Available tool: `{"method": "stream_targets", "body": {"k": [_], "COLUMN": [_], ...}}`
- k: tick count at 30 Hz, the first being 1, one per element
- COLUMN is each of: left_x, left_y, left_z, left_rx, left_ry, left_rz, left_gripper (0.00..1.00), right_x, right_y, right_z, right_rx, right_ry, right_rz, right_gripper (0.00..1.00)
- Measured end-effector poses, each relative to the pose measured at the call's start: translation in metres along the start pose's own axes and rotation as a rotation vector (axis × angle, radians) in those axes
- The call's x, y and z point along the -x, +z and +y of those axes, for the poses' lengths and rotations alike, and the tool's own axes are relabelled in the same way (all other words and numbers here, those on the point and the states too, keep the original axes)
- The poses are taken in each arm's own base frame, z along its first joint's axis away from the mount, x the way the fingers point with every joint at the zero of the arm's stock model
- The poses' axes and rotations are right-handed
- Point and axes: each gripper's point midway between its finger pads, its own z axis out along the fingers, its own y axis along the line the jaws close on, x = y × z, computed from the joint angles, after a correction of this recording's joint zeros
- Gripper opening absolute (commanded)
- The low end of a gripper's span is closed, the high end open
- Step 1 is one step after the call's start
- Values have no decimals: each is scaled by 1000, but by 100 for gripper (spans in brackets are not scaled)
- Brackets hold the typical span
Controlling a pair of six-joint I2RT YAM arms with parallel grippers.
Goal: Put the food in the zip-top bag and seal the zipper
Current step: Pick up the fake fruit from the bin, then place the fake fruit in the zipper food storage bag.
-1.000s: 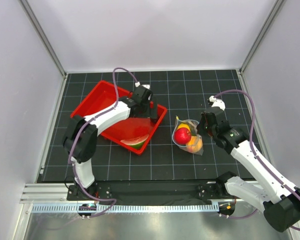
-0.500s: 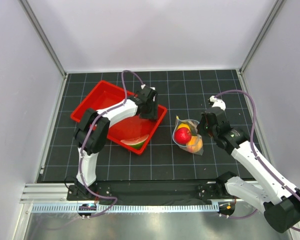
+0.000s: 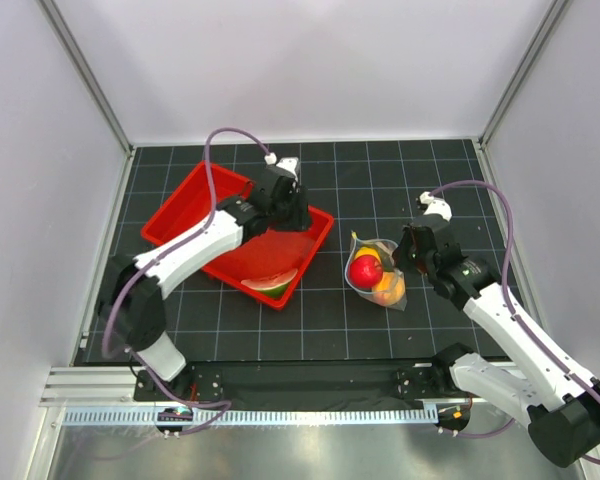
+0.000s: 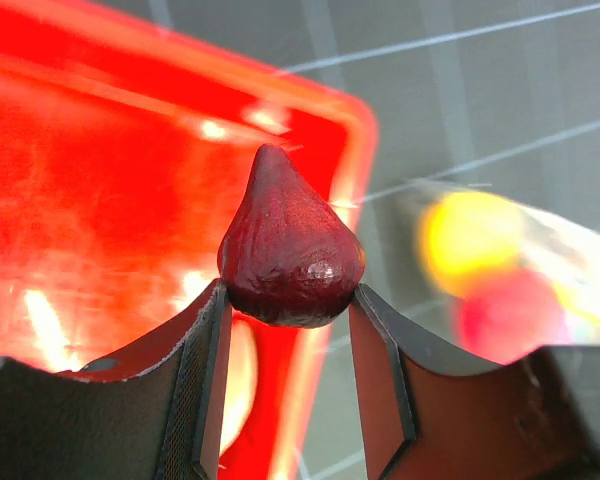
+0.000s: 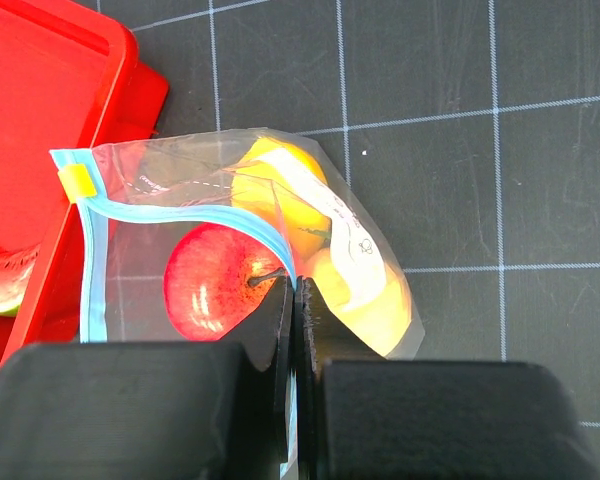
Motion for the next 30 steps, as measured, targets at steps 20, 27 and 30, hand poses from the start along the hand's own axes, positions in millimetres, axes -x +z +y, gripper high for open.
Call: {"method": "stream_targets", "body": {"k": [20, 27, 30], "left_x": [-58, -75, -75], "left_y": [-59, -52, -48], "left_z": [-163, -191, -197], "left_rx": [-316, -348, -342], "left_ry": [240, 279, 292], "left_rz": [-32, -5, -13], "left_gripper": [40, 50, 65], "right_x": [1, 3, 3], "right_y": [2, 1, 0], "right_z": [9, 8, 7], "right_rx": [36, 32, 31], "right_ry": [20, 24, 31], "right_rz": [3, -6, -12], "right_gripper": [1, 1, 1]}}
